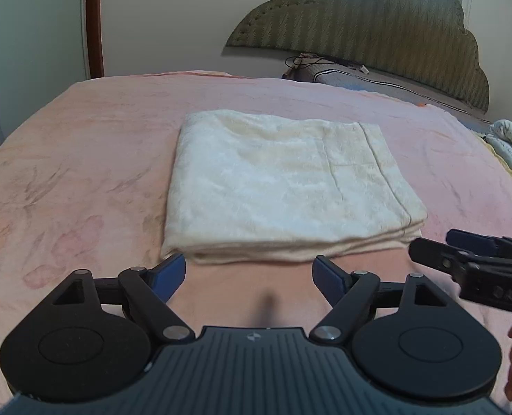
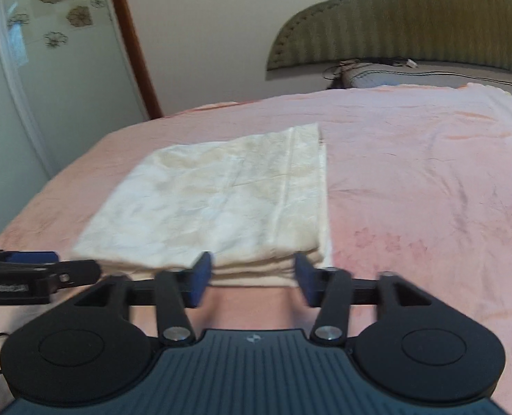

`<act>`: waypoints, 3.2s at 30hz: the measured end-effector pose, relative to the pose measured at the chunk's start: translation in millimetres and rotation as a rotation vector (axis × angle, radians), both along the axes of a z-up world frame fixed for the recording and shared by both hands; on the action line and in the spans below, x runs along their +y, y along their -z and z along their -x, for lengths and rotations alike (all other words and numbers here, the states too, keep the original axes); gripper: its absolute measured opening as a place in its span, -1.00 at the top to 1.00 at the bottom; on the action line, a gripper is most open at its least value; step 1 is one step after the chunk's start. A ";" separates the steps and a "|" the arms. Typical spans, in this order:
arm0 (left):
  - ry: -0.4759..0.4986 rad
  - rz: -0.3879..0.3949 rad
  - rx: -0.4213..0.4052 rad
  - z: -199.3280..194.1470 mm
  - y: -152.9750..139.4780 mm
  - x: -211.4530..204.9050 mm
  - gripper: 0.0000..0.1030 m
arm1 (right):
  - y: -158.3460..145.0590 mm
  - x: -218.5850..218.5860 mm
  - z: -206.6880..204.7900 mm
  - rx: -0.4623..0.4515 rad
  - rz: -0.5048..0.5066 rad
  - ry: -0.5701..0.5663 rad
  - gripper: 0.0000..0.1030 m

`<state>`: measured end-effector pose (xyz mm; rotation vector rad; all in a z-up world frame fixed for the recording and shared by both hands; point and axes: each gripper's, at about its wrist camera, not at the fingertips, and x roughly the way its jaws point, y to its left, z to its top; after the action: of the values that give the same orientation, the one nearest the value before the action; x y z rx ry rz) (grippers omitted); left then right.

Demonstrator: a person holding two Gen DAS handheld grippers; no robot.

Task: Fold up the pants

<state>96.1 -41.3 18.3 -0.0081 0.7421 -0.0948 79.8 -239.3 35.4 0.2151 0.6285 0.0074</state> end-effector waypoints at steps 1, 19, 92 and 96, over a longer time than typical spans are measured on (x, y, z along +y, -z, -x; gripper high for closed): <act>-0.003 0.001 0.001 4.9 0.3 2.4 -0.62 | -2.1 6.0 8.3 -0.002 0.015 -0.017 -0.44; -0.066 0.000 0.007 38.8 36.2 21.6 -0.63 | 14.6 57.0 36.8 0.066 0.085 0.013 -0.91; -0.095 -0.090 -0.062 49.4 64.7 20.5 -1.00 | 57.3 49.6 32.7 0.077 0.157 0.035 -1.00; -0.095 -0.095 -0.060 48.7 64.7 20.0 -1.00 | 57.4 50.4 31.3 0.080 0.158 0.034 -1.00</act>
<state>47.4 -21.3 -46.4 0.0492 0.6849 0.0310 48.6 -188.9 -22.0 0.0734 0.7018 -0.0841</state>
